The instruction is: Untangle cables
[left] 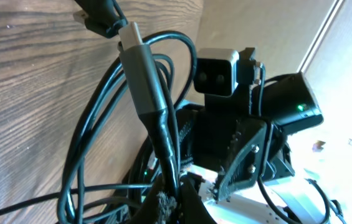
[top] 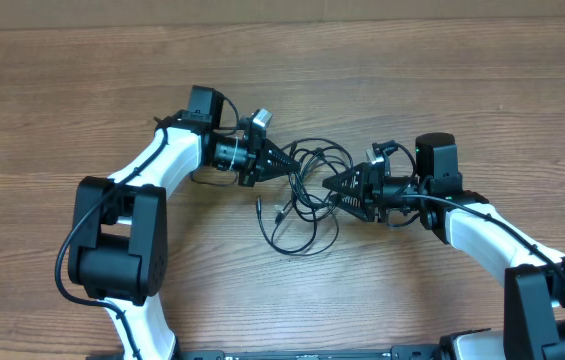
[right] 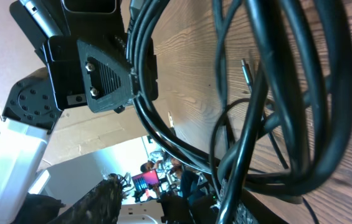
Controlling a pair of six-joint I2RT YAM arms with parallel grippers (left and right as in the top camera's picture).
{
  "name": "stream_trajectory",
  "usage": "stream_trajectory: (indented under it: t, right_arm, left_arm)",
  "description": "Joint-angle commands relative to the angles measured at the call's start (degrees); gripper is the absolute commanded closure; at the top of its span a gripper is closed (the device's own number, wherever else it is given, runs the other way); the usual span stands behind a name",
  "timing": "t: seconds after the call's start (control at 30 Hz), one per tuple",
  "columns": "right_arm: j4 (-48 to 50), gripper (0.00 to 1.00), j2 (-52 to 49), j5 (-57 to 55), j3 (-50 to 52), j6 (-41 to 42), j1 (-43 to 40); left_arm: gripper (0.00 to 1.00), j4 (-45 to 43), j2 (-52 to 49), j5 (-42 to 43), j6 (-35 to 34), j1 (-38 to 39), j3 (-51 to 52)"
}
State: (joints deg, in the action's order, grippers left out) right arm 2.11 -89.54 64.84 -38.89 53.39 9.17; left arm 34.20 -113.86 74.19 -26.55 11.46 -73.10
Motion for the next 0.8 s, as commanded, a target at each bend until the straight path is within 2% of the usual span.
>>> stream_trajectory:
  t: [0.0,0.2,0.53,0.6,0.77]
  right_arm:
    - [0.7,0.51,-0.1,-0.1,0.2,1.2,0.9]
    - [0.8,0.51,-0.1,-0.9,0.2,0.8,1.1]
    - [0.9,0.5,-0.1,-10.4,0.2,0.2,5.8]
    - [2.5,0.51,-0.1,-9.5,0.2,0.1,6.5]
    - [15.8,0.69,-0.1,0.7,0.2,-0.8,6.4]
  left_arm:
    - [0.96,-0.7,0.3,-1.0,-1.4,1.0,-0.2]
    - [0.96,-1.5,0.3,-4.2,-1.4,1.4,-0.2]
    - [0.96,-3.0,0.3,-2.6,-1.9,1.7,-0.2]
    - [0.96,-3.0,0.3,-2.6,-0.2,1.8,-0.2]
    - [0.96,-0.5,0.3,-2.6,12.1,2.4,-0.1]
